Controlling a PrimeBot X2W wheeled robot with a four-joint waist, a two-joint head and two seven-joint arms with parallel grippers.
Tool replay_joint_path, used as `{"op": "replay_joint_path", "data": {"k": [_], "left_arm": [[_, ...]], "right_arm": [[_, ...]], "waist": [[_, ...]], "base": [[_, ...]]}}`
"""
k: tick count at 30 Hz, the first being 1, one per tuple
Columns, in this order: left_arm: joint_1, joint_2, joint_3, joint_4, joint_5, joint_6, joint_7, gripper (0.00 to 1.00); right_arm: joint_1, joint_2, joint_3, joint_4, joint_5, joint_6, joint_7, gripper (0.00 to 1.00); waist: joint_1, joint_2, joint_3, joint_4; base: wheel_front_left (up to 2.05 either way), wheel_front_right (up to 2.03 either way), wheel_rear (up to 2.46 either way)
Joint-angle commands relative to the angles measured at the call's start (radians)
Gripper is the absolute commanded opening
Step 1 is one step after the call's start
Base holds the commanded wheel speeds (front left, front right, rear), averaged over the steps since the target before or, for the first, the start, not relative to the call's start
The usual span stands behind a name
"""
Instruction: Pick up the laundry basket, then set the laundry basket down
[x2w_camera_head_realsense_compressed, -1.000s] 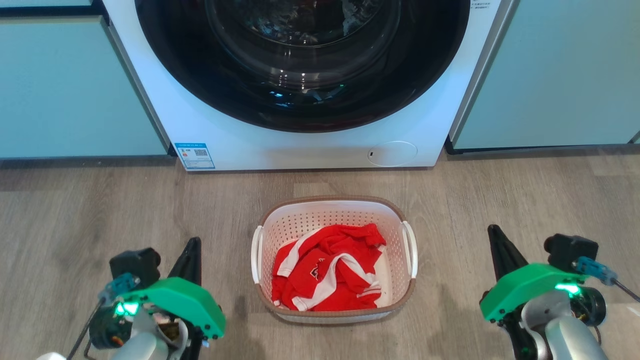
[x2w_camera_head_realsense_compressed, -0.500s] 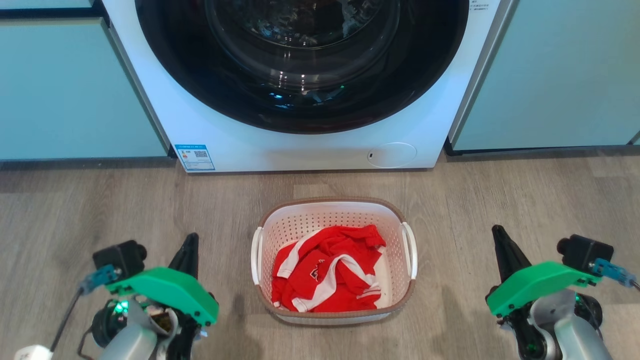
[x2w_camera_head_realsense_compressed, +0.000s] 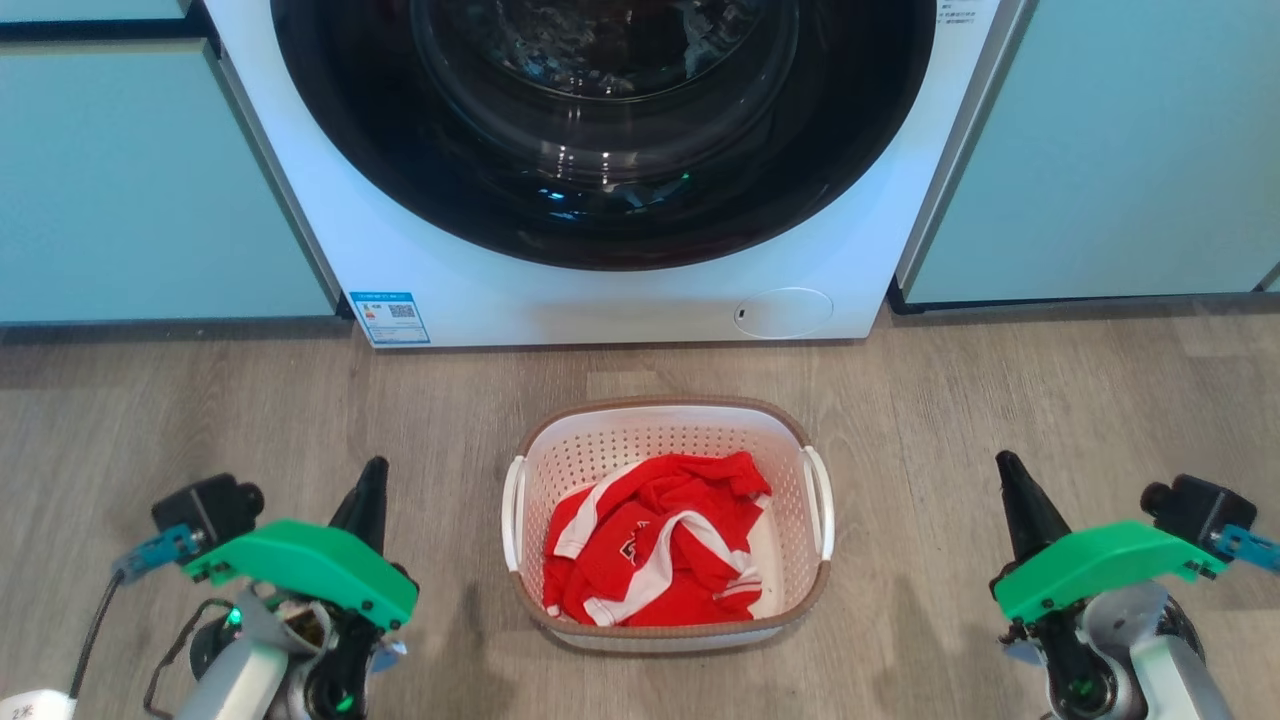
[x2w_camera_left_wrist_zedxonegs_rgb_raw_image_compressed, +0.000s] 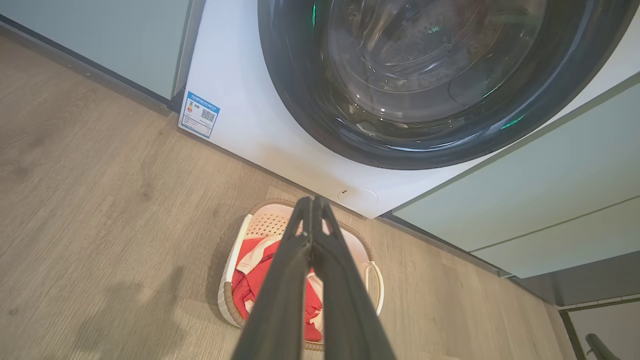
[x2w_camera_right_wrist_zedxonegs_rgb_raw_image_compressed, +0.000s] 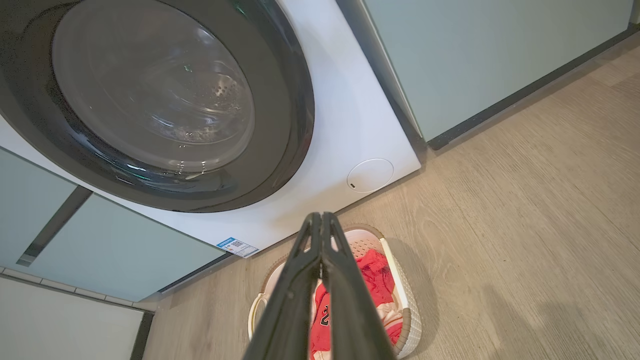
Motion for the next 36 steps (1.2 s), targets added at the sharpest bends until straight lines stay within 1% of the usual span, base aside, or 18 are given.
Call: {"op": "replay_joint_path", "data": {"k": [1, 36], "left_arm": [[-0.039, -0.001, 0.048, -0.021, -0.023, -0.017, 0.007, 0.00], [-0.028, -0.109, 0.265, 0.044, -0.292, -0.177, 0.082, 0.00]], "right_arm": [[-0.046, -0.011, 0.000, -0.030, 0.036, -0.001, 0.005, 0.00], [-0.047, -0.011, -0.045, -0.025, 0.427, -0.002, 0.051, 0.00]], "waist": [[0.0000, -0.0001, -0.001, 0.000], [0.0000, -0.0001, -0.012, -0.002]], "base": [[0.00, 0.00, 0.00], [0.00, 0.00, 0.00]]}}
